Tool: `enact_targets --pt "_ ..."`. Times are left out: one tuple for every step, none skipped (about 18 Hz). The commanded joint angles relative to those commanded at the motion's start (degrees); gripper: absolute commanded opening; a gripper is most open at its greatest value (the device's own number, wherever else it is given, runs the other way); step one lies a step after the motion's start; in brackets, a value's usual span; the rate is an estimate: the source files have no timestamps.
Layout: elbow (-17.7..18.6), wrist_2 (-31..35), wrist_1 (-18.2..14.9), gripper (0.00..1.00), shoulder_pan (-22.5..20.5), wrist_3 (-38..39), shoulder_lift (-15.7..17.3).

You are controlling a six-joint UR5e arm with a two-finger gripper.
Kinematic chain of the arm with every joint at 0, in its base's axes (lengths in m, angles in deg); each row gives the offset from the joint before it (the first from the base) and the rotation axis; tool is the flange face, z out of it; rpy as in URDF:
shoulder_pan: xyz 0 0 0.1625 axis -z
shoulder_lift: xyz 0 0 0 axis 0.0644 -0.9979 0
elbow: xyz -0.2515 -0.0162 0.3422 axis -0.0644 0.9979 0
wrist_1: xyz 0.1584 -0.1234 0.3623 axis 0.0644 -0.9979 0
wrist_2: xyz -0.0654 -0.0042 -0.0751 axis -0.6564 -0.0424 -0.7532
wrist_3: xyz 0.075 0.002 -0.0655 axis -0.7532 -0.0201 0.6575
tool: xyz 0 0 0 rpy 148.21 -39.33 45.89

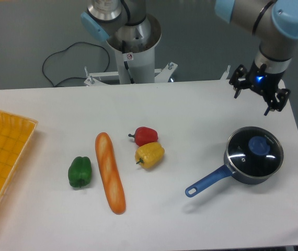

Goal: Open the lid
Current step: 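Move the open gripper over the saucepan's glass lid knob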

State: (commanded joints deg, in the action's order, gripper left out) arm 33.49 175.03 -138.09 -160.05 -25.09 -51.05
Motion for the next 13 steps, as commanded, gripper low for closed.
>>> enact_targets --pt "-0.1 0.1 0.1 1.0 0.3 2.2 -0.1" --pt "-0.4 0.2 0.1 1.0 0.4 3.8 -0.3" --pt "-1.2 0.2 0.1 1.0 0.4 5.0 -0.6" --pt "-1.6 0.2 0.1 1.0 0.4 5.7 -0.7" --pt "-1.5 0.2 0.0 1.0 0.4 5.9 -0.8" --pt "-1.5 0.3 0.0 1.0 0.4 6.0 -1.1" --pt "-1.7 0.4 0.0 1.0 0.3 5.9 -1.4" --pt "-2.0 0.4 -0.1 1.0 0.2 5.7 -1.8" --pt "-2.7 0.6 -0.3 1.0 0.2 5.9 -2.3" --pt "-3.7 0.6 -0.4 1.0 0.2 5.9 -3.2" --pt "-4.3 0.7 -0.7 1.0 0.2 5.8 -3.5" --pt "-4.7 0.7 -0.9 1.0 0.2 5.8 -4.0" --pt "-5.3 0.7 -1.2 1.0 0.3 5.9 -4.5"
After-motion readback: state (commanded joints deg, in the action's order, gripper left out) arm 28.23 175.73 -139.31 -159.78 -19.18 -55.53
